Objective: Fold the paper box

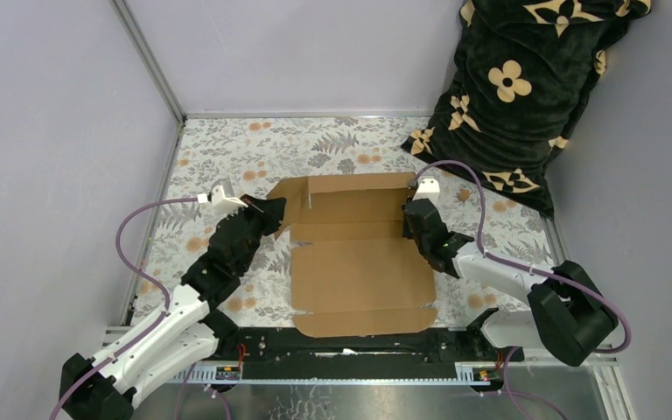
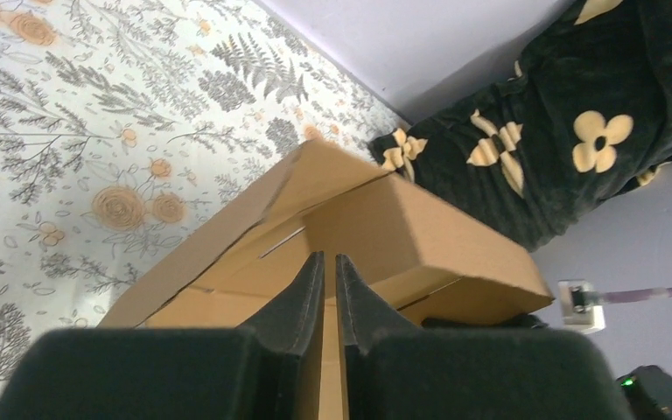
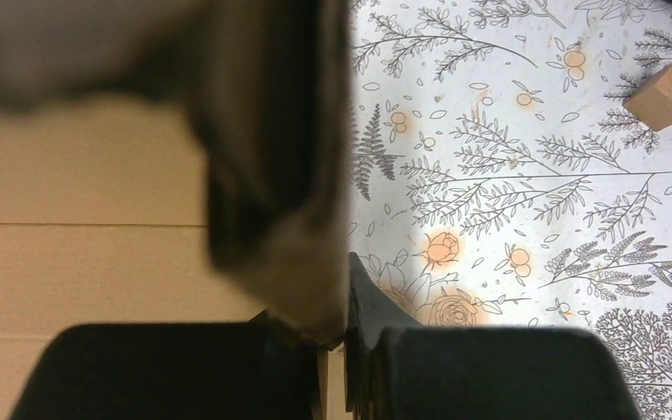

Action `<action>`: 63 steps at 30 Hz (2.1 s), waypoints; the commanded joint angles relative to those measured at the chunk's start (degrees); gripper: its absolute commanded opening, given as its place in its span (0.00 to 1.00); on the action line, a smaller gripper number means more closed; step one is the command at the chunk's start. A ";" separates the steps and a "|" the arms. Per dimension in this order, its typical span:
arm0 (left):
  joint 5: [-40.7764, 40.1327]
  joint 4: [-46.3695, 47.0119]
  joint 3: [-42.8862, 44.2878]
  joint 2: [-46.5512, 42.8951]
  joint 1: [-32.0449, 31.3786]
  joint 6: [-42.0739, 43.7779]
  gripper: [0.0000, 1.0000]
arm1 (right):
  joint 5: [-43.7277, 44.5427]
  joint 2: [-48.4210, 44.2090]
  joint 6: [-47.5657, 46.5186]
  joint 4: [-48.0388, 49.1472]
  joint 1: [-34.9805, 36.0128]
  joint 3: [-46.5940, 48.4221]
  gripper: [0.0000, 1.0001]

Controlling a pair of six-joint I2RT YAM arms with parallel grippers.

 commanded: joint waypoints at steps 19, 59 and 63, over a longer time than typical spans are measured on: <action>-8.70 -6.38 -3.07 2.40 -0.72 1.34 0.18 | -9.40 -7.57 2.74 -4.69 -4.96 8.79 0.06; -4.42 1.39 -1.09 9.13 -2.44 -0.43 0.17 | -11.60 -4.48 4.36 -3.05 -4.93 6.65 0.06; -5.03 2.18 -0.24 11.02 -4.05 -0.58 0.16 | -10.81 -3.50 4.61 -2.85 -4.85 6.57 0.06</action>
